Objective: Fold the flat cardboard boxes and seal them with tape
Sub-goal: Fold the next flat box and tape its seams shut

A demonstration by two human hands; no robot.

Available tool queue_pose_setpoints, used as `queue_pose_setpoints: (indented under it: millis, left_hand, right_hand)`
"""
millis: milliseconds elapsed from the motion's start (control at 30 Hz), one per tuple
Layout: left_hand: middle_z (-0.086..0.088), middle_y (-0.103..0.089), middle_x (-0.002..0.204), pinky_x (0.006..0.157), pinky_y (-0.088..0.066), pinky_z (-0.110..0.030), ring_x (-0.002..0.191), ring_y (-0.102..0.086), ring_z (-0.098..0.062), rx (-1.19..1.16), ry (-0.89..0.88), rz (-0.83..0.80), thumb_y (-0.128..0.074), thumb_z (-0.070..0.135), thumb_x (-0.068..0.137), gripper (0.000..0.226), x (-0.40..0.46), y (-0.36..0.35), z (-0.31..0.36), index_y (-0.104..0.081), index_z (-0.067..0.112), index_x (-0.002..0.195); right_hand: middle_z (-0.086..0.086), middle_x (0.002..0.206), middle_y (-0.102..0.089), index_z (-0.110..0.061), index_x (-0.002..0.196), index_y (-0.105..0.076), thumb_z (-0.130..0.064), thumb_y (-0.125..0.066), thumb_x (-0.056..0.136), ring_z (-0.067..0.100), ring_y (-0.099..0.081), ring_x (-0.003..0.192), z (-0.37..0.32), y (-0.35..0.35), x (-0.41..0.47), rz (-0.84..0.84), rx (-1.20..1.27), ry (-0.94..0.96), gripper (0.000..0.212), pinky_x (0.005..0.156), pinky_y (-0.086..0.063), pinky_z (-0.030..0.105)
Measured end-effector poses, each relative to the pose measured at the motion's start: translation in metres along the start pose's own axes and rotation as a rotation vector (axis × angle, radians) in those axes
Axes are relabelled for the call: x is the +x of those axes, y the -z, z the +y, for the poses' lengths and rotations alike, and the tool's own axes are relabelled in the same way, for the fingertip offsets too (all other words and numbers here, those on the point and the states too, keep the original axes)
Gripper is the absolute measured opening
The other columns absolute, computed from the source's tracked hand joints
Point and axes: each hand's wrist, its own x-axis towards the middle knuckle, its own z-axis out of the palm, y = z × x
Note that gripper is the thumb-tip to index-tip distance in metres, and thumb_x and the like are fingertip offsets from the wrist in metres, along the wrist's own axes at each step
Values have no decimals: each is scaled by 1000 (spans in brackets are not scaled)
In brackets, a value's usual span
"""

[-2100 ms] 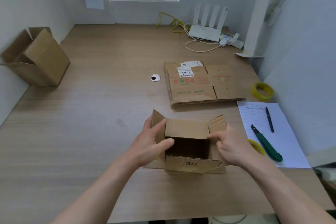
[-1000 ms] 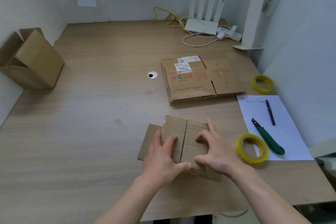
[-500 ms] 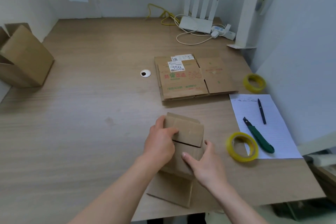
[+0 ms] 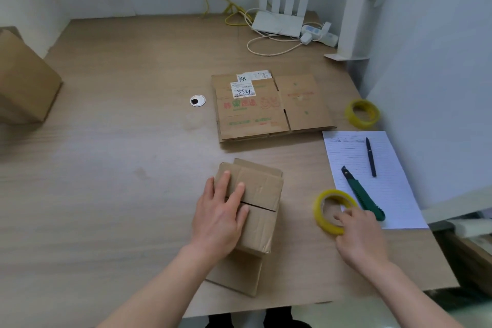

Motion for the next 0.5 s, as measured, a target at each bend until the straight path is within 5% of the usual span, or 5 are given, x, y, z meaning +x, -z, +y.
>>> queue_pose_setpoints:
  millis: [267,400,500]
  left_hand:
    - [-12,-42,148,106,-37,-52,138,-30,-42,-59,39,85,-40,49,95,49,5,-6,20,-57,19,129]
    - [-11,-50,141,106,-38,-52,138,-33,-42,-121,83,162,-62,37,92,31,5,-12,31,-65,18,115]
    - [-12,-52,138,106,-39,-52,137,-35,-42,-138,111,207,-65,35,90,24,5,-15,40,-67,17,106]
  right_hand:
    - [-13,108,-58,-33,98,-64,-32,-51,86,19,-47,108,8,-3,19,-53,-202,190,18,76,-32,31]
    - [-10,76,-55,-30,85,-55,-31,-54,86,23,-57,86,1,23,26,29,19,296,1,70,-27,34]
    - [-9,56,-46,-28,74,-49,-20,-62,84,25,-50,62,-9,54,26,69,340,351,18,61,-29,35]
